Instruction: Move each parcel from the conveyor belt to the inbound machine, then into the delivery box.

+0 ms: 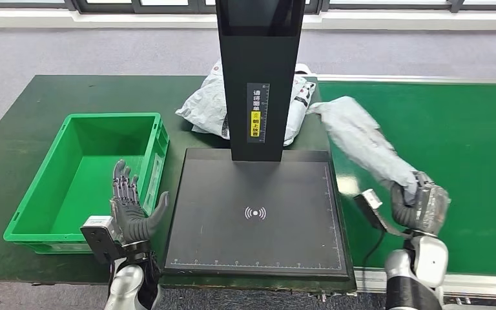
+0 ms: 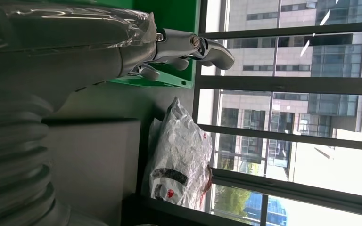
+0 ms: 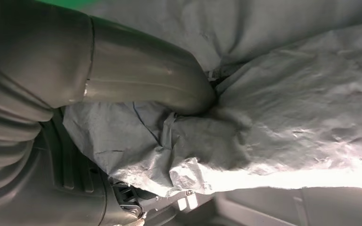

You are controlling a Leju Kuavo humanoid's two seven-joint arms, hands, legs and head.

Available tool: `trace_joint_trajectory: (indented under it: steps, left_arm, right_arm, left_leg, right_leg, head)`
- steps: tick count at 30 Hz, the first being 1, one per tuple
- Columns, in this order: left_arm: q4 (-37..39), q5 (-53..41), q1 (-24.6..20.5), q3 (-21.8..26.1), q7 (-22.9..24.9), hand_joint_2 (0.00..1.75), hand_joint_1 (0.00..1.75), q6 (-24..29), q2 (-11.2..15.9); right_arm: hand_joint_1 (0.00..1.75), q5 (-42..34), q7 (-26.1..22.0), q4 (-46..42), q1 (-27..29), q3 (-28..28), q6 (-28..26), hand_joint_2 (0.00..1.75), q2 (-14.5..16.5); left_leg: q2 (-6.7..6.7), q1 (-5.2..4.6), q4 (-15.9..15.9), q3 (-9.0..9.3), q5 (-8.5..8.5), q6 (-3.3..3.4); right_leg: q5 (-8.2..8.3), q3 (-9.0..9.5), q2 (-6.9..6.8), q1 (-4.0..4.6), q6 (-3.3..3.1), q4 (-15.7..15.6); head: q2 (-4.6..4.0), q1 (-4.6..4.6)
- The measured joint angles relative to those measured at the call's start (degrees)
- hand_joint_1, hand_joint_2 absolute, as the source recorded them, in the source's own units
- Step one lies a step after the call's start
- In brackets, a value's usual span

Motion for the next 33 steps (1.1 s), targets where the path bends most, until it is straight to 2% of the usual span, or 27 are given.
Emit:
trace_joint_trajectory:
  steps: [3, 8, 13, 19, 23, 27, 31, 32, 33]
  left_arm:
    - [0.2, -1.0, 0.0, 0.2, 0.0, 1.75, 0.00, -0.5, 0.0]
    - [0.5, -1.6, 0.0, 0.6, 0.0, 1.75, 0.00, -0.6, 0.0]
    - [1.0, -2.3, 0.0, 1.0, 0.0, 1.75, 0.00, -0.9, 0.0]
    - [1.4, -3.1, 0.0, 1.1, 0.0, 1.75, 0.00, -1.1, 0.0]
    - [1.6, -3.4, 0.0, 1.3, 0.0, 1.75, 0.00, -1.3, 0.0]
    - [1.8, -3.5, 0.0, 1.5, 0.0, 1.75, 0.00, -1.3, 0.0]
    - [2.0, -3.6, -0.1, 1.5, 0.0, 1.75, 0.00, -1.3, 0.0]
    - [2.1, -3.6, -0.1, 1.5, 0.0, 1.75, 0.00, -1.3, 0.0]
    - [2.2, -3.6, -0.1, 1.5, 0.0, 1.75, 0.00, -1.3, 0.0]
  right_arm:
    - [1.75, -2.3, -0.1, -6.2, 3.6, 5.0, 0.4, 1.75, 5.1]
    - [1.75, -3.5, 0.3, -11.9, 6.6, 11.5, 0.9, 1.75, 8.3]
    - [1.75, -3.9, 0.7, -16.0, 8.5, 16.9, 2.9, 1.75, 8.8]
    - [1.75, 0.9, 6.2, -19.8, 11.3, 27.0, 10.7, 1.75, 8.7]
    - [1.75, 1.4, 7.7, -19.8, 11.6, 32.2, 13.8, 1.75, 8.4]
    - [1.75, 1.5, 9.1, -18.1, 11.1, 34.7, 18.5, 1.75, 8.3]
    - [1.75, 2.7, 11.4, -11.6, 10.0, 36.8, 21.1, 1.75, 8.3]
    - [1.52, 2.9, 11.6, -9.4, 9.6, 37.2, 20.9, 1.75, 8.3]
    - [1.08, 2.9, 11.8, -7.3, 9.3, 37.6, 20.6, 1.75, 8.3]
  left_leg:
    - [-0.04, 0.05, 0.0, -0.02, -0.01, -0.04]
    - [0.04, -0.01, 0.0, -0.02, -0.07, -0.01]
    - [0.11, -0.09, 0.0, -0.01, -0.09, 0.02]
    - [0.21, -0.09, 0.0, 0.00, -0.10, 0.02]
    - [0.27, -0.08, 0.0, 0.00, -0.09, 0.01]
    - [0.31, -0.08, 0.0, -0.01, -0.10, 0.02]
    - [0.31, -0.08, 0.0, -0.01, -0.10, 0.02]
    - [0.31, -0.08, 0.0, -0.01, -0.10, 0.02]
    - [0.31, -0.08, 0.0, -0.01, -0.10, 0.02]
  right_leg:
    - [-0.05, -0.01, -0.05, 0.00, -0.06, 0.0]
    - [-0.06, -0.04, 0.05, -0.11, -0.05, 0.0]
    - [-0.02, -0.05, 0.12, -0.17, 0.00, 0.0]
    - [-0.02, -0.11, 0.25, -0.15, 0.00, 0.0]
    - [-0.02, -0.13, 0.29, -0.15, 0.00, 0.0]
    - [-0.02, -0.13, 0.33, -0.15, 0.00, 0.0]
    - [-0.01, -0.12, 0.33, -0.16, 0.00, 0.0]
    - [-0.01, -0.12, 0.32, -0.16, 0.00, 0.0]
    - [-0.01, -0.12, 0.32, -0.16, 0.00, 0.0]
  head:
    - [0.01, 0.00]
    - [0.01, 0.00]
    - [0.01, 0.02]
    - [0.01, 0.01]
    - [0.01, 0.02]
    - [0.00, 0.02]
    - [0.01, 0.02]
    - [0.01, 0.02]
    - [0.01, 0.02]
